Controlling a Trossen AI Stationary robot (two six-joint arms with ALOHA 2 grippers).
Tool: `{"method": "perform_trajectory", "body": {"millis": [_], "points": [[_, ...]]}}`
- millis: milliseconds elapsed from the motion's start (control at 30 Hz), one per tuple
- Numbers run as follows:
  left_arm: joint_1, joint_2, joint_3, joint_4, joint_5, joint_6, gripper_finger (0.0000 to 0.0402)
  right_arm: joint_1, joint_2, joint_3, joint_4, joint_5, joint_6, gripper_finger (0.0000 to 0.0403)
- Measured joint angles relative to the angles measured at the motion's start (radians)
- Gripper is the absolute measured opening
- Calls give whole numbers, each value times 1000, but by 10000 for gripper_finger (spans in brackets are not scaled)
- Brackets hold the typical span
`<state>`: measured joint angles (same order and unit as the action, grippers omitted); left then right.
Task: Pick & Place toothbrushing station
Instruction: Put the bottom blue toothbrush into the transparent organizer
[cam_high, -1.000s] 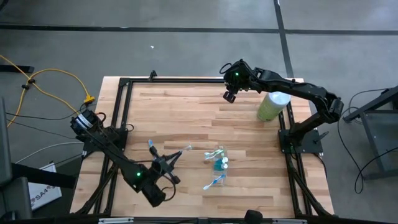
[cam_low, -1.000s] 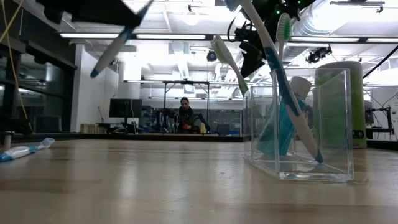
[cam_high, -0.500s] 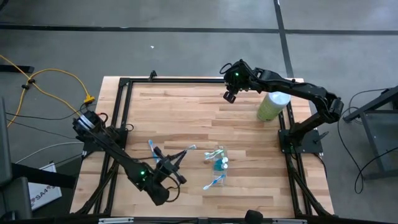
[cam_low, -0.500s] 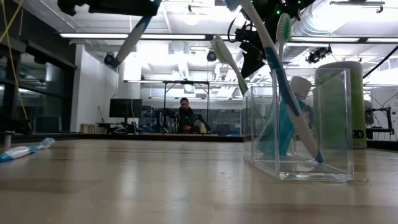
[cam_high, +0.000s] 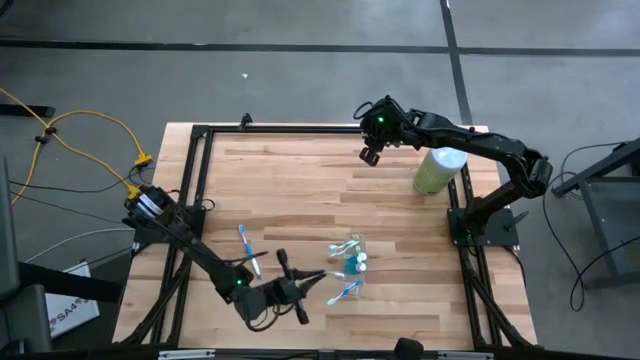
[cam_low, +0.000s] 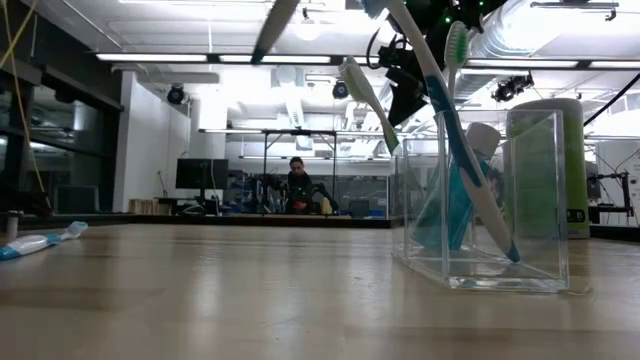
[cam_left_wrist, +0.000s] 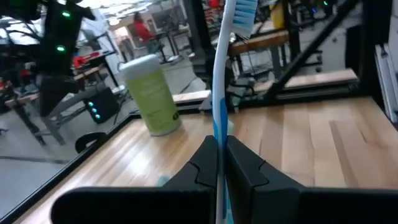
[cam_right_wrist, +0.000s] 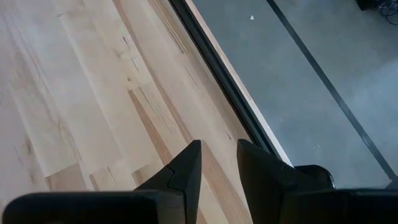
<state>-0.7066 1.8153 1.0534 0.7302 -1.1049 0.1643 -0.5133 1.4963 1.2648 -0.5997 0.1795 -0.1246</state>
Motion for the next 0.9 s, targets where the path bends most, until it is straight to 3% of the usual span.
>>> {"method": "perform_trajectory", "body": {"millis": [233, 567, 900], "points": [[31, 50, 0, 86, 99, 63, 3, 0, 0, 0, -23, 0, 0, 94], [43, 122, 0, 407, 289, 354, 3, 0, 0, 0, -24, 0, 0, 94], [122, 195, -7, 554, 477, 382, 3, 1, 0, 0, -56, -8, 12, 94]]}}
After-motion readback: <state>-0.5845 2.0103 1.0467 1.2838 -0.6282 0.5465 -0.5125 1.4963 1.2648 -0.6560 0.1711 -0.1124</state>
